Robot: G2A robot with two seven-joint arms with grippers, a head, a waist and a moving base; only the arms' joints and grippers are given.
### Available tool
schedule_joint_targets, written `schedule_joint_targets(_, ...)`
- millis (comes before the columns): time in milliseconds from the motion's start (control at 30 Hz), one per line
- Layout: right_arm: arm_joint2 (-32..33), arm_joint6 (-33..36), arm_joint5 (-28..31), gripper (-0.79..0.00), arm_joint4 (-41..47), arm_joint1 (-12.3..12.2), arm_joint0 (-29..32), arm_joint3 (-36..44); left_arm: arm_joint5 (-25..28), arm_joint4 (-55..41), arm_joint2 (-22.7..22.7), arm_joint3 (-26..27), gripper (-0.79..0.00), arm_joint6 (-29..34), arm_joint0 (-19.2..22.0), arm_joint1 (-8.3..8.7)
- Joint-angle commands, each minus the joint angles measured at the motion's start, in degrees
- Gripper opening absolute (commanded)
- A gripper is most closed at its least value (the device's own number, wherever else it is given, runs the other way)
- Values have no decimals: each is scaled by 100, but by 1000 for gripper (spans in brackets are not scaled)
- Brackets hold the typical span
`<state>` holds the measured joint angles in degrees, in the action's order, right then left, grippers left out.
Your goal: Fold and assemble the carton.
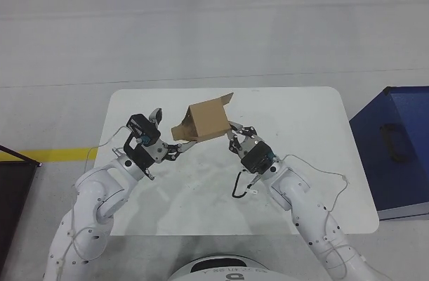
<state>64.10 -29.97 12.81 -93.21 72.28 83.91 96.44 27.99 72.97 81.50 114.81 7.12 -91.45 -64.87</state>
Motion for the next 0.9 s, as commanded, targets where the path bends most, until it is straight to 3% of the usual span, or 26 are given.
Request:
schedule_joint_targets(0, -2, 6, 8, -785, -6, -2, 6, 11, 16, -75, 5, 13, 0, -14, -13, 2)
schedule_joint_targets(600, 56, 60, 111, -785, -6, -29, -35, 5, -166, -159, 283, -2, 0, -174, -245, 36)
schedule_joint_targets(867, -47, 90, 127, -785, -42, -18, -102, 1, -143, -124, 133, -20, 0, -134, -142, 33)
